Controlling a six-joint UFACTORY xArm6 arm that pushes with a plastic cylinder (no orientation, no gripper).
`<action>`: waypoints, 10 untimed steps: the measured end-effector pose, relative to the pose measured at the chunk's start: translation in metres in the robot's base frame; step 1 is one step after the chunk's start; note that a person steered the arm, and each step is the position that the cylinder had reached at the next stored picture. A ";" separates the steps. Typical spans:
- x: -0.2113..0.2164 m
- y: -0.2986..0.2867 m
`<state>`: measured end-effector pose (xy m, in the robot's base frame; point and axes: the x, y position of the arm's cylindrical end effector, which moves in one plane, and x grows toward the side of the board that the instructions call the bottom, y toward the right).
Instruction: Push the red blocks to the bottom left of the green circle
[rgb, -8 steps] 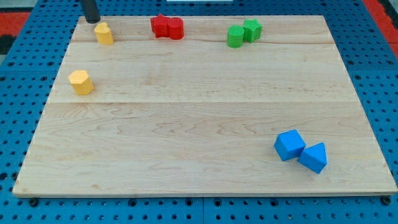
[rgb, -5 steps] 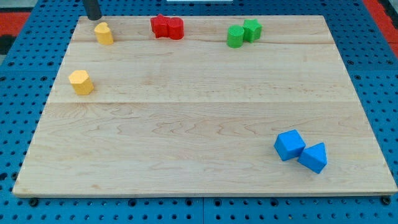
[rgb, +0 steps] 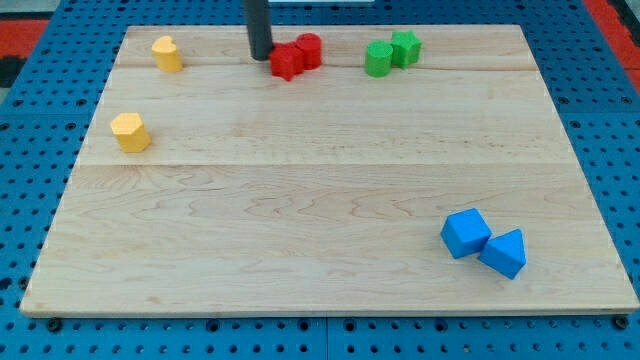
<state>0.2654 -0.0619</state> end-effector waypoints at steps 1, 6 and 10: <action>-0.013 0.007; 0.047 -0.010; -0.013 0.051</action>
<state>0.2525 -0.0109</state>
